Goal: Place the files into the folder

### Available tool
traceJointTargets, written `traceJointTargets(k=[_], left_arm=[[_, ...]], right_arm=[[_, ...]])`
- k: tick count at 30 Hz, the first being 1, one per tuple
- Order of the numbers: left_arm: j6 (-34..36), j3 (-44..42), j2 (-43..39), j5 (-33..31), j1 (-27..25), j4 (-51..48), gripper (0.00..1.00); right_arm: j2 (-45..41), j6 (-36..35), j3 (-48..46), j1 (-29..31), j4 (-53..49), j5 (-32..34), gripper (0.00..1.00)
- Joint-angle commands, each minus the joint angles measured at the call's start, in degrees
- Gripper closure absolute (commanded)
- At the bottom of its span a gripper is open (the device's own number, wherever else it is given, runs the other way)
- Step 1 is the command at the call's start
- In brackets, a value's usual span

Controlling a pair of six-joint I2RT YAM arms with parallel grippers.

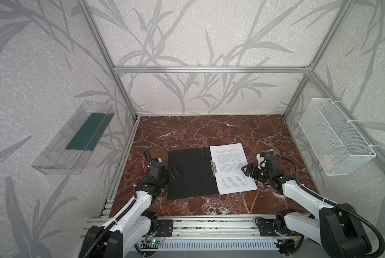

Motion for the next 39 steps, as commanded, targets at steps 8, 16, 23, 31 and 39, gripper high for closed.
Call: traceJointTargets(k=[8, 16, 23, 31, 39], left_arm=[[0.10, 2.52, 10.84, 4.36, 2.53, 1.29, 0.01], [-3.01, 3.59, 17.48, 20.04, 2.59, 12.22, 0.01], [-7.10, 6.62, 7.79, 24.04, 2.23, 11.38, 0.01], [-8.96, 14.19, -0.74, 24.65, -2.30, 5.52, 0.01], [-6.04, 28.25, 6.55, 14.02, -21.87, 4.36, 0.01]], right_arm=[[4.62, 1.68, -2.97, -0.94, 6.79, 0.38, 0.18], [17.94, 0.55, 2.01, -0.96, 9.74, -11.94, 0.23], [16.40, 0.42, 2.13, -0.32, 9.40, -12.49, 0.25], [12.32, 0.47, 2.26, 0.94, 8.51, -12.19, 0.25], [12.11, 5.68, 3.92, 3.64, 11.17, -9.76, 0.20]])
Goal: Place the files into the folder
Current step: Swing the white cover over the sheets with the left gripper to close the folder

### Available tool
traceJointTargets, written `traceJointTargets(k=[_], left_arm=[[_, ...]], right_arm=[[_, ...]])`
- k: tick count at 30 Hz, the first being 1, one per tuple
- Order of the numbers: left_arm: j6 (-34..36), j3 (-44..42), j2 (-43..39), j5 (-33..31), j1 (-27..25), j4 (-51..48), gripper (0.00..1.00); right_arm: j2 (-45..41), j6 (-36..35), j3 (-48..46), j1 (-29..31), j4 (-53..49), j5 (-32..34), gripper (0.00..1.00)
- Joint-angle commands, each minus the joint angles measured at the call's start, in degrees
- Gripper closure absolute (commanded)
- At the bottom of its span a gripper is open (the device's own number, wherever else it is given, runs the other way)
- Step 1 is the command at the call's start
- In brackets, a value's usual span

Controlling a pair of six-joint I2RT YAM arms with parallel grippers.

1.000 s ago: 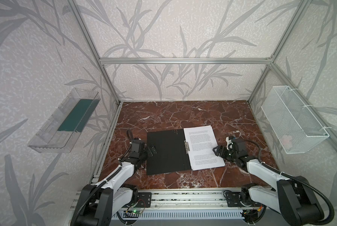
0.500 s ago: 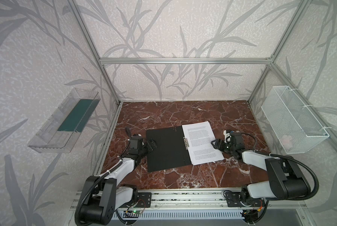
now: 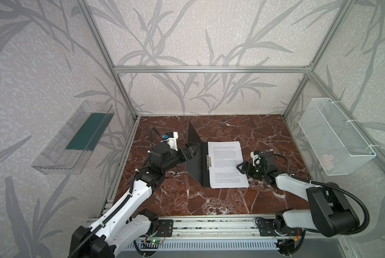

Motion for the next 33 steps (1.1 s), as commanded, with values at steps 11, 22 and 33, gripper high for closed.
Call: traceJointTargets(k=[11, 22, 33], left_arm=[[1.32, 19.08, 37.04, -6.37, -21.44, 7.09, 0.01], [5.84, -2.48, 7.84, -16.46, -1.09, 2.40, 0.01], [31.99, -13.50, -2.70, -50.63, 19.45, 4.04, 0.01]], right_arm=[[-22.71, 2.01, 6.70, -13.29, -18.13, 3.02, 0.01], [-30.66, -2.94, 6.24, -16.01, -19.65, 3.62, 0.01], [-22.12, -12.05, 2.34, -16.13, -5.48, 14.22, 0.01]])
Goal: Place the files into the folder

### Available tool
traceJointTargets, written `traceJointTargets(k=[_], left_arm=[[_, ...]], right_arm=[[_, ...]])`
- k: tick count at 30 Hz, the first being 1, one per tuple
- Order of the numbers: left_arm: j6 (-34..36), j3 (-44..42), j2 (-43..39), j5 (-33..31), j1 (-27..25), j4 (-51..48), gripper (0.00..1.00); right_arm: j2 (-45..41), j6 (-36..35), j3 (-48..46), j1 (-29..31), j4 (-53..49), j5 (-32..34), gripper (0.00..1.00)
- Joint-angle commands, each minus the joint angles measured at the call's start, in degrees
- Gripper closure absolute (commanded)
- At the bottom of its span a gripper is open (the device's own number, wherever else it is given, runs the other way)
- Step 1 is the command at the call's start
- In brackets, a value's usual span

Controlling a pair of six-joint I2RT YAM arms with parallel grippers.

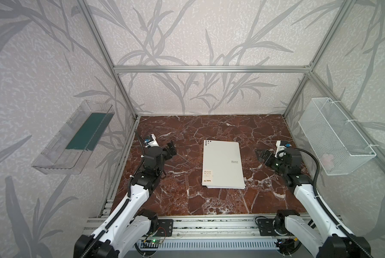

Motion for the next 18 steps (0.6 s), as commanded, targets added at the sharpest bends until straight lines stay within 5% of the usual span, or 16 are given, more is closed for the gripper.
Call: traceJointTargets(k=[1, 8, 14, 18], left_arm=[[10.30, -4.03, 1.74, -10.98, 5.00, 6.58, 0.01], [11.97, -10.97, 12.66, 1.03, 18.11, 29.30, 0.01], [13.19, -11.90, 27.65, 1.63, 19.01, 45.23, 0.01], [13.22, -11.09, 25.96, 1.36, 18.36, 40.33, 0.01]], right_arm=[[1.56, -6.09, -2.70, -0.35, 8.06, 6.56, 0.01], [2.79, -9.44, -6.65, -0.35, 17.56, 12.72, 0.01], [2.28, -14.98, -11.14, -0.35, 25.31, 16.90, 0.01], [5.02, -18.70, -13.30, -0.35, 30.99, 17.82, 0.01]])
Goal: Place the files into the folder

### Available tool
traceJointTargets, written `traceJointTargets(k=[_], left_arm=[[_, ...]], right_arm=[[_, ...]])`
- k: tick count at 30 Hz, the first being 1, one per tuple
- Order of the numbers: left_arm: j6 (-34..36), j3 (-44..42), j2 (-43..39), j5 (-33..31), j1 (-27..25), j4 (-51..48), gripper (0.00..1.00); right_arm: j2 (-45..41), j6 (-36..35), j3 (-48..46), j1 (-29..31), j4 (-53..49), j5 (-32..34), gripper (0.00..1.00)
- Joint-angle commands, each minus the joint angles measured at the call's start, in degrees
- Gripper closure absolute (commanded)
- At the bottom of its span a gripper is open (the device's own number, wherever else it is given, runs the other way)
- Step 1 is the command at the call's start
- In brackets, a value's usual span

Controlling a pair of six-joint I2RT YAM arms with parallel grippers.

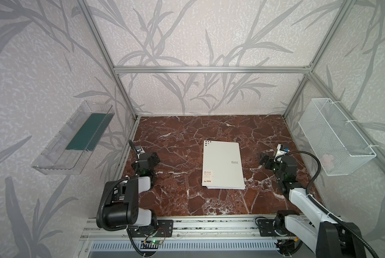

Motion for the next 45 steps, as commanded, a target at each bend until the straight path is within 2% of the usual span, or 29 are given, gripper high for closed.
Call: traceJointTargets(k=[1, 5, 6, 9, 11, 14, 18, 20, 23, 28, 31, 33, 38, 40, 45], left_arm=[[2.24, -0.75, -1.13, 0.34, -0.98, 7.54, 0.01], [6.22, -1.49, 4.12, 7.60, -1.91, 14.29, 0.01], [8.67, -1.96, 8.87, 8.03, -2.73, 23.04, 0.01], [7.24, 0.54, 5.13, 5.96, -3.27, 11.09, 0.01], [9.07, -1.47, 8.62, 4.85, -4.04, 21.19, 0.01], [9.51, -1.60, 7.21, 7.89, -3.97, 18.44, 0.01], [10.19, 0.84, 7.43, 8.38, -4.28, 14.22, 0.01], [10.59, 0.24, 8.35, 8.29, -4.37, 17.14, 0.01], [10.42, 0.56, 7.95, 8.18, -4.32, 15.70, 0.01], [10.64, 0.38, 8.18, 8.20, -4.37, 16.51, 0.01], [10.66, 0.38, 8.20, 8.16, -4.37, 16.50, 0.01], [10.58, 0.38, 8.18, 8.19, -4.37, 16.50, 0.01], [10.64, 0.43, 8.17, 8.20, -4.37, 16.50, 0.01], [10.54, 0.46, 8.18, 8.20, -4.37, 16.55, 0.01], [10.57, 0.38, 8.18, 8.20, -4.36, 16.50, 0.01]], right_arm=[[1.69, -4.55, -1.15, -0.33, 7.41, 2.47, 0.01], [2.60, -8.17, -3.61, -0.35, 14.30, 3.73, 0.01], [3.81, -8.45, -4.20, -0.35, 16.99, 3.80, 0.01], [9.70, -9.04, -4.13, -0.26, 24.82, 2.23, 0.01], [14.81, -9.33, -3.94, -0.17, 30.12, 1.16, 0.01], [22.55, -12.13, -5.54, 0.38, 42.07, 0.69, 0.01], [35.40, -12.28, -7.09, 0.45, 57.95, -0.02, 0.01], [36.07, -12.95, -6.30, 0.62, 57.41, -1.26, 0.01], [35.43, -13.02, -5.47, 0.62, 55.21, -1.23, 0.01], [34.19, -15.93, -1.67, 0.70, 47.56, -10.42, 0.01], [33.42, -16.98, 3.07, 0.75, 38.13, -13.00, 0.01], [33.11, -18.30, 4.11, 1.50, 35.27, -12.71, 0.01], [33.22, -18.15, 3.90, 1.59, 35.87, -12.44, 0.01], [33.13, -16.49, 2.93, 1.63, 37.23, -8.11, 0.01], [33.08, -15.93, 2.87, 1.74, 37.37, -5.82, 0.01]])
